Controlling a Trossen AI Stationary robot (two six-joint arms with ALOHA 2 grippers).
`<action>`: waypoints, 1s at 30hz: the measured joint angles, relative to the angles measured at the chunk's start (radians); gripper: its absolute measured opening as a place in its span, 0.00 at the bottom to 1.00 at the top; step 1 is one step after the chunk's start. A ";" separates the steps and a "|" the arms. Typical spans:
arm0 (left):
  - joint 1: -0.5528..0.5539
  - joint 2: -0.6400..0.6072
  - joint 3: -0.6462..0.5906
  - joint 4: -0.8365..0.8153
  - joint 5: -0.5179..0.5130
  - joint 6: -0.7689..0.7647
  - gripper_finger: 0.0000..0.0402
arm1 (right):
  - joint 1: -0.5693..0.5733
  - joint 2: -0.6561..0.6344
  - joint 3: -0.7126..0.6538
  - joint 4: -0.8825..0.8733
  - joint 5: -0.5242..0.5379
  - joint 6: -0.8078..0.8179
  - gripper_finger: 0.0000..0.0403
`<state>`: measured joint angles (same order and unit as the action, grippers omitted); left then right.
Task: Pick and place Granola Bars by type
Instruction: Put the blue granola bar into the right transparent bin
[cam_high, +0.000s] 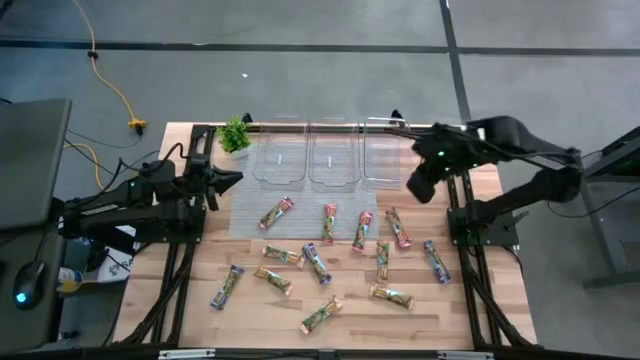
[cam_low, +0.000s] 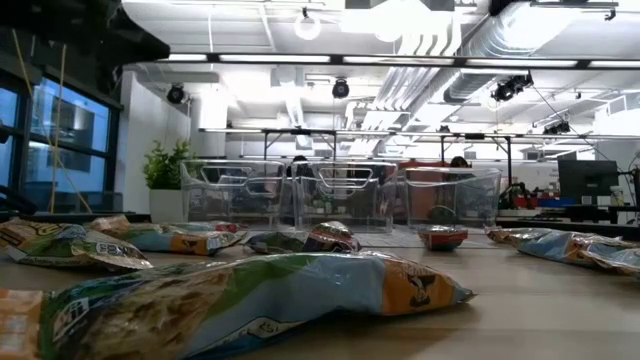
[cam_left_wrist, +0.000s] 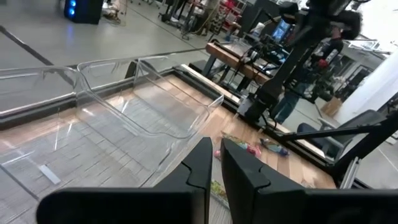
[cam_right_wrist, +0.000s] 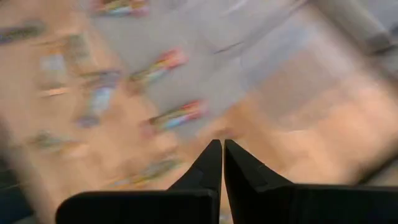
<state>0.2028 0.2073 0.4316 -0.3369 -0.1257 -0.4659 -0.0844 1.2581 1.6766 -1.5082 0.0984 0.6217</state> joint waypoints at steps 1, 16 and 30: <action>0.000 0.000 0.000 -0.003 0.000 -0.003 0.09 | 0.001 0.024 0.009 -0.005 -0.011 0.057 0.00; 0.000 0.000 0.000 -0.107 -0.023 -0.048 0.10 | 0.283 -0.055 -0.503 -0.038 -0.245 0.865 0.00; 0.000 0.000 0.000 -0.146 -0.014 -0.041 0.10 | 0.611 -0.101 -0.881 0.484 -0.320 1.272 0.00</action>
<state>0.2028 0.2073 0.4316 -0.4828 -0.1402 -0.5064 0.5267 1.1569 0.7960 -1.0246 -0.2214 1.8934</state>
